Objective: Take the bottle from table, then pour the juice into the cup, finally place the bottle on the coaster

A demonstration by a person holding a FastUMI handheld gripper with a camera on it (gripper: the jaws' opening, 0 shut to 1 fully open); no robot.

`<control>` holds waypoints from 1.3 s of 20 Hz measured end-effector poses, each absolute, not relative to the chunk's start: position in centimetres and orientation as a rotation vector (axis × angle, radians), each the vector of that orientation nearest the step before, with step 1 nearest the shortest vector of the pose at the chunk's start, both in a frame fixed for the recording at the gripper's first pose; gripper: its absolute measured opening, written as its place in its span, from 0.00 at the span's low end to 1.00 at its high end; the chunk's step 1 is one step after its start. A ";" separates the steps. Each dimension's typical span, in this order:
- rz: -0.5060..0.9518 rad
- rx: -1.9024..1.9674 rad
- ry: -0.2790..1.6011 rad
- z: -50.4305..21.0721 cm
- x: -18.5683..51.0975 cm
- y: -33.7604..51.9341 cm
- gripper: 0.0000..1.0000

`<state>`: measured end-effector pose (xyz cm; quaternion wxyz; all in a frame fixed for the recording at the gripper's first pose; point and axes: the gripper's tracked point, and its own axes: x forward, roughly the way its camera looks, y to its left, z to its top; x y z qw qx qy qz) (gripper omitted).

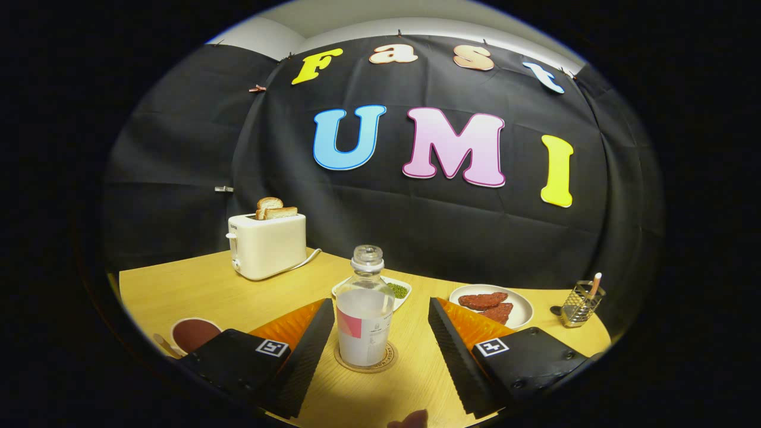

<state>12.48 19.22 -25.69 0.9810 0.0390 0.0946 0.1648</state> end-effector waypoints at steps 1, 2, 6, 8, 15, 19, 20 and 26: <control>0.327 0.076 0.189 -24.8 11.8 19.0 0.98; 0.317 0.072 0.192 -24.1 11.3 18.6 0.97; 0.272 0.072 0.184 -20.4 9.6 17.4 0.97; 0.240 0.054 0.183 -18.5 8.9 16.4 0.97; 0.135 0.015 0.127 -12.3 6.9 13.8 0.97; 0.102 0.040 0.119 -10.7 4.9 13.1 0.97; 0.099 0.051 0.112 -10.4 4.4 13.2 0.97; 0.076 0.047 0.080 -9.2 3.4 13.8 0.97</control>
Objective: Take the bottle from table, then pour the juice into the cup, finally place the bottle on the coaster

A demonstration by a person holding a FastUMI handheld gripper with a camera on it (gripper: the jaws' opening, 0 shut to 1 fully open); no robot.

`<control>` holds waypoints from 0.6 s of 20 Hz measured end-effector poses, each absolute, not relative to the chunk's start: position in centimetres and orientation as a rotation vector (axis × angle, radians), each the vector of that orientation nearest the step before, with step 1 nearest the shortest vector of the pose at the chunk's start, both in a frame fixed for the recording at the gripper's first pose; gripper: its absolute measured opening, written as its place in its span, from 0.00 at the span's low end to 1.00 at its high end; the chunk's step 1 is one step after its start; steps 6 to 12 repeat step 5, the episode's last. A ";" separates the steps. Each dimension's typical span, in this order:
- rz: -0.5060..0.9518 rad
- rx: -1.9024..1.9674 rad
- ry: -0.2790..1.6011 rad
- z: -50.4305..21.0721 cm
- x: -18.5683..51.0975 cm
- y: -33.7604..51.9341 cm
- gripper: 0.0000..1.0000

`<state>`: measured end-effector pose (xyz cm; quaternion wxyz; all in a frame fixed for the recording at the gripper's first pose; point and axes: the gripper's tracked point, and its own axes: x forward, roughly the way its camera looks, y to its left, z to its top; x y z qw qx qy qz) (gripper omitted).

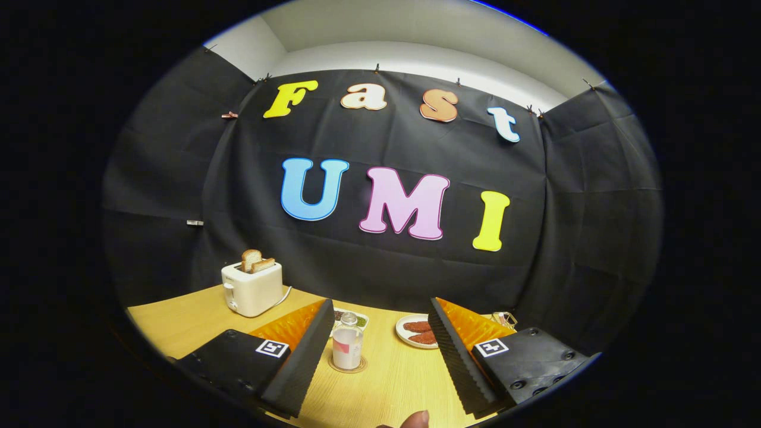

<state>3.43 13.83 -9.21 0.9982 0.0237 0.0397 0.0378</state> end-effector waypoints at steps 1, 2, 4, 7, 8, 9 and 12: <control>0.079 0.048 0.080 -9.4 3.4 14.1 0.97; 0.084 0.048 0.089 -9.7 3.4 14.3 0.97; 0.096 0.049 0.098 -9.8 3.1 14.7 0.97; 0.099 0.048 0.090 -9.4 2.9 14.6 0.97; 0.099 0.048 0.090 -9.4 2.9 14.6 0.97; 0.099 0.048 0.090 -9.4 2.9 14.6 0.97; 0.099 0.048 0.090 -9.4 2.9 14.6 0.97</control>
